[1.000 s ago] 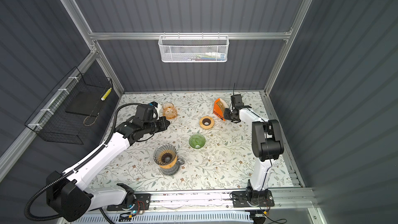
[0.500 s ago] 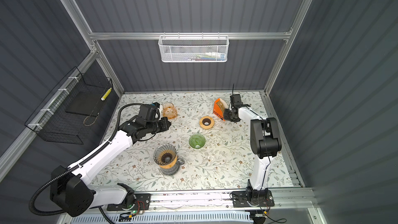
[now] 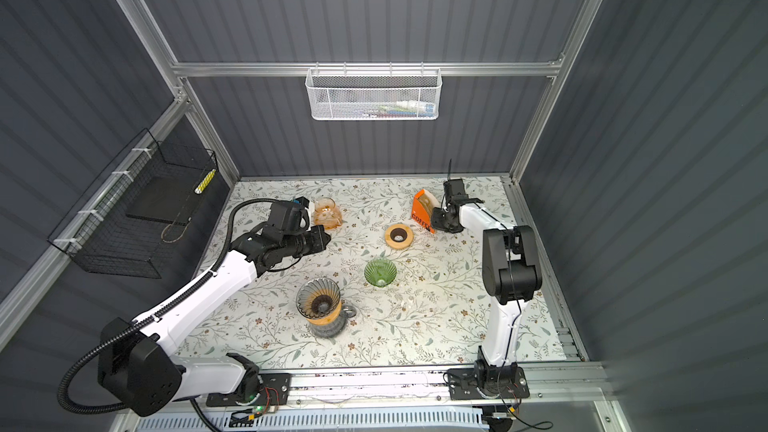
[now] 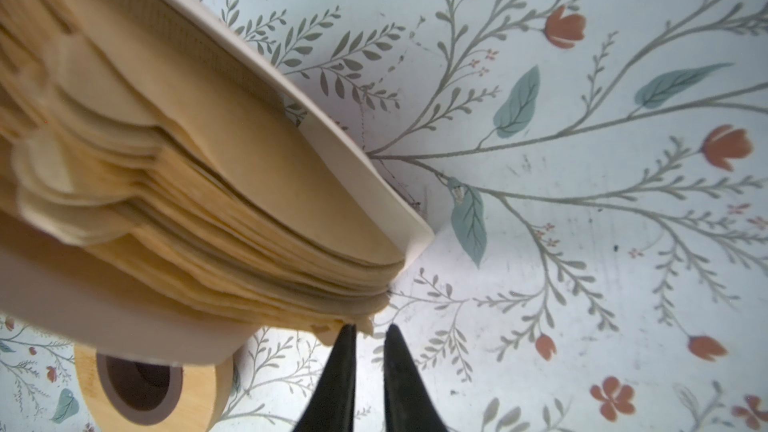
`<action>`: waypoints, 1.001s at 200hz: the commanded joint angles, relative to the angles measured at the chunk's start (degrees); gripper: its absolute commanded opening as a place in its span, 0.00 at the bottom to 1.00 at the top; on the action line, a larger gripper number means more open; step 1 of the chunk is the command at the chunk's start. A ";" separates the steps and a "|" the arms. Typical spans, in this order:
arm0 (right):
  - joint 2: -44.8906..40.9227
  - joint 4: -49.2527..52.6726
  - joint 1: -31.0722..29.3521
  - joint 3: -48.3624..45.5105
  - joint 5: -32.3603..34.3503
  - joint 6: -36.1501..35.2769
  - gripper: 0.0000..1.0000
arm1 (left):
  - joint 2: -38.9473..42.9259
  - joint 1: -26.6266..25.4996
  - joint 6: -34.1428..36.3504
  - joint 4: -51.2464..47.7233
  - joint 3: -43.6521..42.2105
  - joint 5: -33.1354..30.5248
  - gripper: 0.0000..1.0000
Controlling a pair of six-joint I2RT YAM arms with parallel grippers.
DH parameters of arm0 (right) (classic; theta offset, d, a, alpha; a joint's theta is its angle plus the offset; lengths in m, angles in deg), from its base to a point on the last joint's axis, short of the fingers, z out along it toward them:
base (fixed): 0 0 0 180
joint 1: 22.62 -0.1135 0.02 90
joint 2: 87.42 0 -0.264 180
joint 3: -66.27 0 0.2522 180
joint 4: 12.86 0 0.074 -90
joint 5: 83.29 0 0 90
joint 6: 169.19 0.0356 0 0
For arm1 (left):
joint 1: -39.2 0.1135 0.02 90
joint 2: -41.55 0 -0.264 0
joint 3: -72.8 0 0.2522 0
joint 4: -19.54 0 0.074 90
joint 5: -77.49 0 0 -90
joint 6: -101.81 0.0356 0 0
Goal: Place the coffee filter in the dripper
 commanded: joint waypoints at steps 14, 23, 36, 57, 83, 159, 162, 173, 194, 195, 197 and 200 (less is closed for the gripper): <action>1.50 1.56 -0.01 1.49 -0.79 0.34 0.17 | -0.48 -0.14 1.15 0.36 1.71 0.37 0.10; 1.48 1.58 -0.01 1.49 -0.79 0.45 0.17 | -0.48 -0.14 1.15 0.44 1.69 0.31 0.10; 1.29 1.63 -0.09 1.36 -0.96 0.57 0.18 | -0.47 -0.14 1.14 0.45 1.70 0.39 0.10; 0.82 1.62 -0.18 0.81 -1.25 0.82 0.19 | -0.39 -0.14 1.10 0.45 1.60 0.36 0.10; 0.26 1.21 -0.27 0.17 -1.32 0.93 0.20 | -0.24 -0.14 1.07 0.67 1.43 0.36 0.10; 1.83 2.64 -0.27 2.45 -0.73 0.52 0.20 | -0.11 -0.14 1.08 0.80 1.46 0.41 0.10; 1.92 2.71 -0.27 2.52 -0.71 0.57 0.20 | -0.12 -0.14 1.11 0.80 1.44 0.37 0.10; 2.17 2.80 -0.27 2.72 -0.78 0.56 0.20 | -0.13 -0.14 1.12 0.80 1.44 0.37 0.10; 2.44 2.88 -0.36 3.12 -0.97 0.66 0.19 | -0.22 -0.14 1.13 0.80 1.47 0.28 0.10; 2.49 2.87 -0.36 3.14 -0.97 0.67 0.19 | -0.26 -0.14 1.13 0.80 1.45 0.28 0.10; 2.53 2.93 -0.36 3.16 -1.01 0.67 0.19 | -0.29 -0.14 1.18 0.80 1.44 0.28 0.10; 2.59 2.87 -0.36 3.21 -1.05 0.75 0.19 | -0.30 -0.14 1.15 0.75 1.45 0.28 0.10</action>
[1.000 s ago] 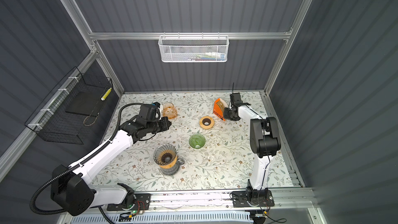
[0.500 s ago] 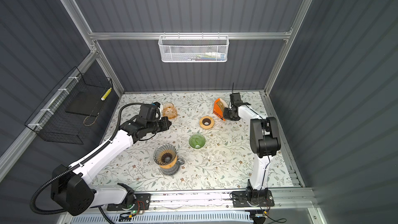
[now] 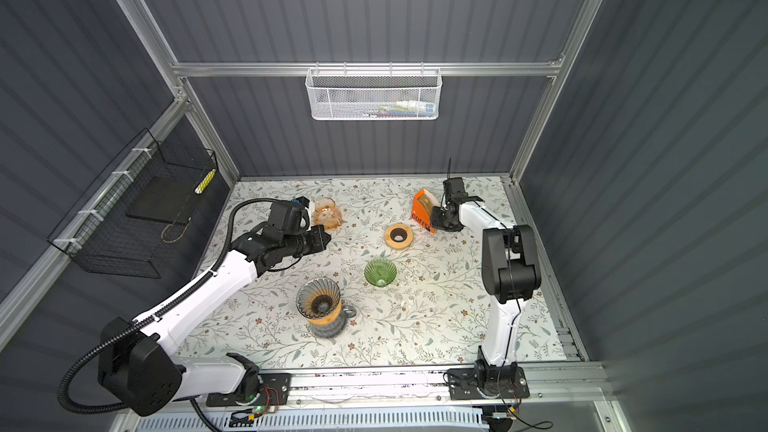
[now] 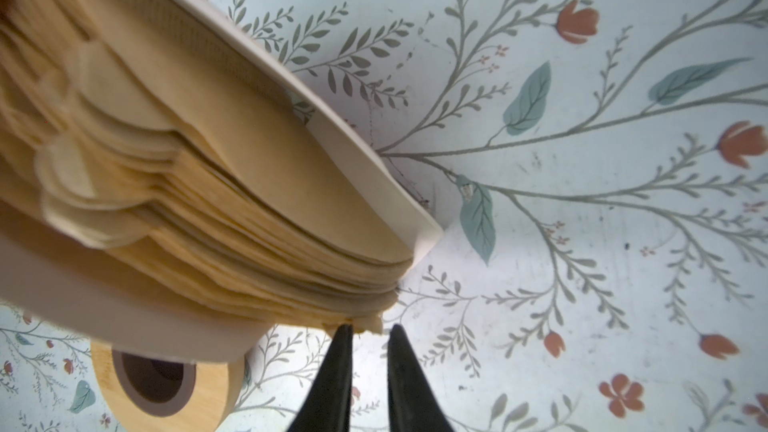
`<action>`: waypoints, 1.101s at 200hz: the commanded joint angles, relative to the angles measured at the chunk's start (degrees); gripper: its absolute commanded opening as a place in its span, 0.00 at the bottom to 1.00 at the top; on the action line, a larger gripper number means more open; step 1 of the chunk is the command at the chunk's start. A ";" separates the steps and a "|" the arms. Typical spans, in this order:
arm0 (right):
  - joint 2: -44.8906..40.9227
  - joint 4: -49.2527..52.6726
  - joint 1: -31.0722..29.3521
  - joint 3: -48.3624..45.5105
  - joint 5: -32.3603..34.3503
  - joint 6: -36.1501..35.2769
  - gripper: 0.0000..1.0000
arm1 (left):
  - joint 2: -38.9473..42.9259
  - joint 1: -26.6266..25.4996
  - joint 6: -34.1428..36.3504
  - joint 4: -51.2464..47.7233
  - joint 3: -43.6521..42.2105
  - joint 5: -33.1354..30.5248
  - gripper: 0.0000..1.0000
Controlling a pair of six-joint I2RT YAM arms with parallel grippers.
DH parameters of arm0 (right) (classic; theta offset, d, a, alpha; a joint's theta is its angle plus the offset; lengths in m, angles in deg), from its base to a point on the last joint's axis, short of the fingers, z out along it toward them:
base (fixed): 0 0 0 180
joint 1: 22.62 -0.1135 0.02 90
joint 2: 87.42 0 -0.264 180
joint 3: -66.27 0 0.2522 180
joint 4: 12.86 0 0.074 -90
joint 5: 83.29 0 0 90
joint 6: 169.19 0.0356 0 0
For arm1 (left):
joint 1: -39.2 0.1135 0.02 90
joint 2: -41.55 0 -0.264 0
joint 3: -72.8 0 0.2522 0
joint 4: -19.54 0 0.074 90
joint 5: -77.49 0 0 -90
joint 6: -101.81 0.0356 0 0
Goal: Place the coffee filter in the dripper
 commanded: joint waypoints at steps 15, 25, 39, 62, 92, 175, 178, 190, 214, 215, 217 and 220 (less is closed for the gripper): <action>2.04 1.26 -0.40 1.72 -0.25 0.32 0.19 | -0.29 -0.14 1.16 0.64 1.58 0.28 0.10; 2.12 1.29 -0.39 1.81 -0.25 0.32 0.19 | -0.37 -0.13 1.24 0.56 1.55 0.19 0.10; 2.25 1.33 -0.49 1.97 -0.12 0.34 0.19 | -0.37 -0.14 1.30 0.47 1.67 0.19 0.10; 2.48 1.70 -0.49 2.55 0.04 0.49 0.17 | -0.14 -0.14 1.58 0.21 1.67 -0.06 0.10; 2.79 1.93 -0.67 3.20 0.09 0.67 0.10 | 0.07 -0.14 1.82 0.12 1.44 -0.38 0.10; 1.16 2.79 -1.27 2.63 0.85 1.17 0.00 | 0.42 -0.14 1.94 0.29 1.21 -0.34 0.10; 1.04 2.72 -1.28 2.42 1.09 1.26 0.00 | 0.47 -0.10 1.94 0.29 1.12 -0.34 0.10; 0.52 2.55 -1.35 1.84 1.25 1.14 0.00 | 0.59 -0.12 1.94 0.30 1.03 -0.34 0.10; -0.74 2.58 -1.37 0.57 1.55 1.04 0.00 | 0.77 -0.14 1.83 0.35 0.85 -0.43 0.10; -0.80 2.58 -1.37 0.53 1.57 1.07 0.00 | 0.77 -0.14 1.84 0.36 0.83 -0.43 0.10; -0.93 2.58 -1.37 0.46 1.59 1.04 0.00 | 0.77 -0.14 1.85 0.31 0.77 -0.43 0.10; -1.13 2.59 -1.37 0.27 1.63 1.04 0.00 | 0.85 -0.14 1.78 0.34 0.73 -0.43 0.10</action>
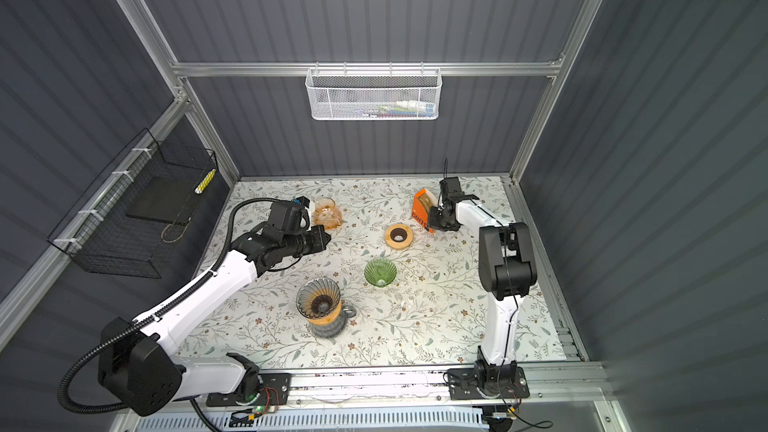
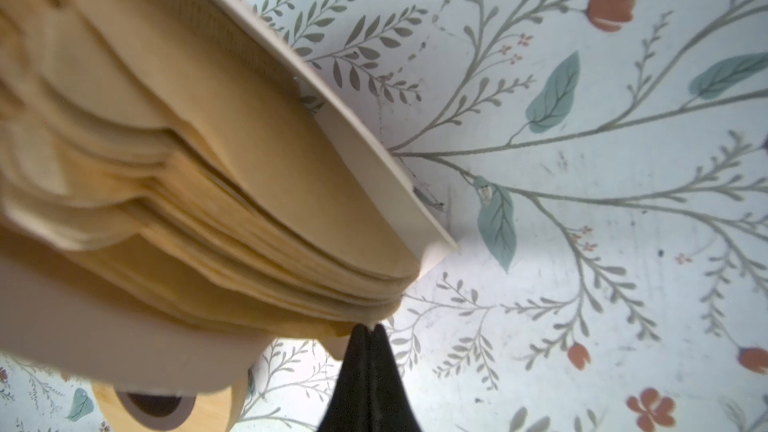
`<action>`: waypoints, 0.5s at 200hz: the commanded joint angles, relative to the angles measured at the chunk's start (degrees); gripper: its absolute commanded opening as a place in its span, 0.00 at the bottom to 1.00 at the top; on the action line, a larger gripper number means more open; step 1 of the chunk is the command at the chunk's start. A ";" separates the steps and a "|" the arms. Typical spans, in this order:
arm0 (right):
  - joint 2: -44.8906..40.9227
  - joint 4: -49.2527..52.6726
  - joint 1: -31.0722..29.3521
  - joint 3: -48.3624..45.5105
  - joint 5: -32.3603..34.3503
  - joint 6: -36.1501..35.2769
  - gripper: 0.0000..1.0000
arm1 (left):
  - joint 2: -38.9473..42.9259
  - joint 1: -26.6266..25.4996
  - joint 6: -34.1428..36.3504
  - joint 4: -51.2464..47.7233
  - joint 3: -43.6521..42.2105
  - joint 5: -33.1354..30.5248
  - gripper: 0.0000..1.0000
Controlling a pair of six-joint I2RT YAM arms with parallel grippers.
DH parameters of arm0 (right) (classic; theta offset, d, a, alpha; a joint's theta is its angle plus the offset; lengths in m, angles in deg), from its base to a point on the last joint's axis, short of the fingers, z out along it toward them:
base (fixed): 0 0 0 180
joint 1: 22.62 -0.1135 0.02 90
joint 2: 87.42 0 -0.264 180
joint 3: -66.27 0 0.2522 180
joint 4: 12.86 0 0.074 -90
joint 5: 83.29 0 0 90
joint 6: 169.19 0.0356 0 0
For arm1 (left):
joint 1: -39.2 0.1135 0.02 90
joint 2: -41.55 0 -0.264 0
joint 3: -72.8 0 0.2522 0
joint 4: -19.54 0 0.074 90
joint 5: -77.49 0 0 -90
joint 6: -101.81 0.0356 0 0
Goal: Place the coffee filter in the dripper
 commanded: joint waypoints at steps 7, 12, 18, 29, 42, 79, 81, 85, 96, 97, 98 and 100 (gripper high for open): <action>-3.17 0.95 -0.30 -1.81 1.35 0.14 0.00 | 0.86 -0.14 1.22 0.34 0.73 -0.40 0.10; -3.48 0.94 -0.30 -2.04 1.31 0.15 0.00 | 0.86 -0.14 1.19 0.35 0.76 -0.40 0.10; -3.79 0.93 -0.30 -2.26 1.36 0.15 0.00 | 0.84 -0.14 1.15 0.40 0.80 -0.36 0.10; -4.28 0.96 -0.30 -2.62 1.27 0.15 0.00 | 0.86 -0.14 1.18 0.49 0.82 -0.40 0.10; -4.75 1.00 -0.30 -3.02 1.13 0.15 0.00 | 0.86 -0.13 1.21 0.49 0.83 -0.48 0.10; -5.27 0.31 -0.32 -3.98 0.94 -0.18 0.00 | 0.95 -0.14 1.04 0.67 0.72 -0.49 0.10; -5.19 0.22 -0.30 -3.92 0.92 -0.20 0.00 | 0.88 -0.14 1.05 0.67 0.72 -0.47 0.10; -4.99 0.30 -0.30 -3.73 0.77 -0.28 0.03 | 0.95 -0.14 1.05 0.67 0.76 -0.44 0.10; -4.45 0.34 -0.37 -3.13 0.57 -0.46 0.07 | 0.94 -0.14 1.04 0.75 0.67 -0.36 0.10; -4.35 0.31 -0.38 -3.06 0.52 -0.47 0.08 | 0.95 -0.14 1.00 0.75 0.65 -0.38 0.10; -4.26 0.30 -0.38 -3.03 0.50 -0.47 0.08 | 0.90 -0.14 1.02 0.75 0.68 -0.35 0.10; -4.12 0.31 -0.39 -2.89 0.48 -0.47 0.09 | 0.87 -0.14 1.04 0.73 0.66 -0.37 0.10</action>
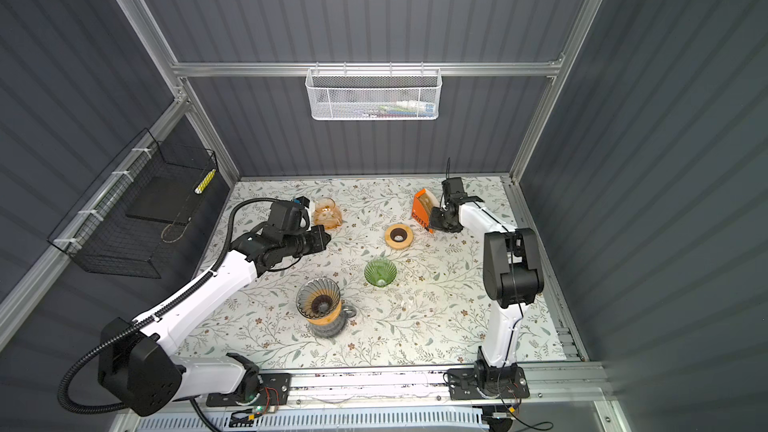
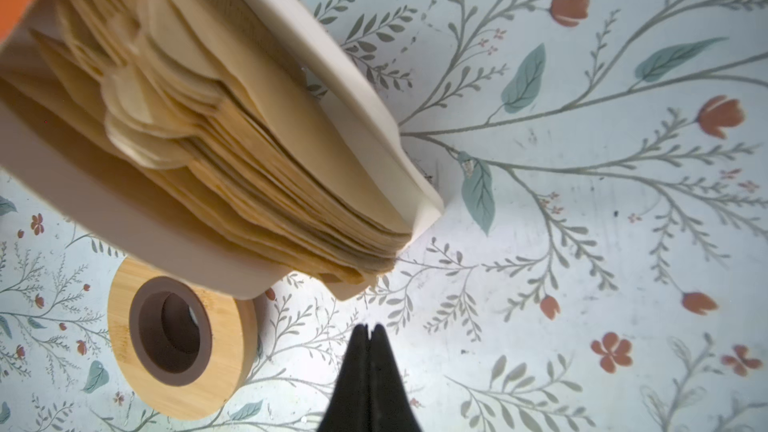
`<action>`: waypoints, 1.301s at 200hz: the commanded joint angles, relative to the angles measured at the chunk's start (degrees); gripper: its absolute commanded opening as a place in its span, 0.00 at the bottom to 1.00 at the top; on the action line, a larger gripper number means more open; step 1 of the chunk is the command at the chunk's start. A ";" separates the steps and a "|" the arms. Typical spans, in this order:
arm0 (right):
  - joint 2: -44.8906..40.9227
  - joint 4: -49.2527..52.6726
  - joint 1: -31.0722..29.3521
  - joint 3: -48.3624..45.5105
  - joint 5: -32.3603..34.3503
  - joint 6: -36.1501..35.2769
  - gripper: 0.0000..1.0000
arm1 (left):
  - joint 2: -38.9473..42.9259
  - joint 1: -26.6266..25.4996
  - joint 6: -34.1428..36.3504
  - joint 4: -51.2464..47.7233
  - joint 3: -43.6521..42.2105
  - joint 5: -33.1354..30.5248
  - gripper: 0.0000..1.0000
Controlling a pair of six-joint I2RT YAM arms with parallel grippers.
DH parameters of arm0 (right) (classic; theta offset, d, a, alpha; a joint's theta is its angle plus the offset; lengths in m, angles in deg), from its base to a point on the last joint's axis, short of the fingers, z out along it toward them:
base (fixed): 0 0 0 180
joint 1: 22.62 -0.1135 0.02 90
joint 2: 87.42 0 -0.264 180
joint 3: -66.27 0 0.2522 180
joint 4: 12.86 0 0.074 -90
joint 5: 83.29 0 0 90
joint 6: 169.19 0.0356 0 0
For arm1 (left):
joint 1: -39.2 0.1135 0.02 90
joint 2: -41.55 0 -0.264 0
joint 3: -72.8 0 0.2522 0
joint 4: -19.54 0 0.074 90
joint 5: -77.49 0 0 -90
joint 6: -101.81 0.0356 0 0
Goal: Place the coffee filter in the dripper
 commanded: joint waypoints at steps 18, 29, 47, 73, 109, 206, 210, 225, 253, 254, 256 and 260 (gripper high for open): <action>1.61 0.38 -0.39 1.34 -0.45 -0.44 0.14 | 0.80 -0.14 0.99 0.73 0.68 -0.30 0.10; 2.42 0.61 -0.39 2.18 -0.44 -0.49 0.16 | 0.67 -0.14 0.95 0.73 0.64 -0.30 0.10; 3.45 0.86 -0.39 3.03 -0.26 -0.55 0.17 | 0.50 -0.14 0.87 0.82 0.72 -0.30 0.10; 4.41 1.01 -0.43 3.89 -0.05 -0.58 0.17 | 0.44 -0.12 0.96 0.90 0.81 -0.30 0.10; 4.84 1.08 -0.48 4.45 -0.02 -0.41 0.17 | 0.14 -0.11 0.98 0.82 1.01 -0.30 0.10; 6.61 1.86 -0.65 6.13 0.17 -0.32 0.16 | 0.22 -0.14 1.38 0.47 0.99 -0.65 0.10; 6.62 1.86 -0.65 6.21 0.18 -0.31 0.15 | 0.27 -0.14 1.32 0.42 1.06 -0.69 0.10; 6.71 1.94 -0.65 6.22 0.17 -0.22 0.11 | 0.31 -0.14 1.37 0.47 0.97 -0.82 0.10; 6.47 2.02 -0.74 6.14 0.49 0.08 0.00 | 0.31 -0.14 1.35 0.47 0.97 -0.74 0.10; 6.41 2.03 -0.74 6.13 0.55 0.10 0.00 | 0.31 -0.14 1.38 0.47 0.93 -0.69 0.10; 6.33 1.99 -0.76 6.09 0.60 0.12 0.00 | 0.31 -0.14 1.39 0.40 0.97 -0.72 0.10; 6.21 1.96 -0.81 5.92 0.74 0.16 0.00 | 0.31 -0.14 1.39 0.38 0.95 -0.75 0.10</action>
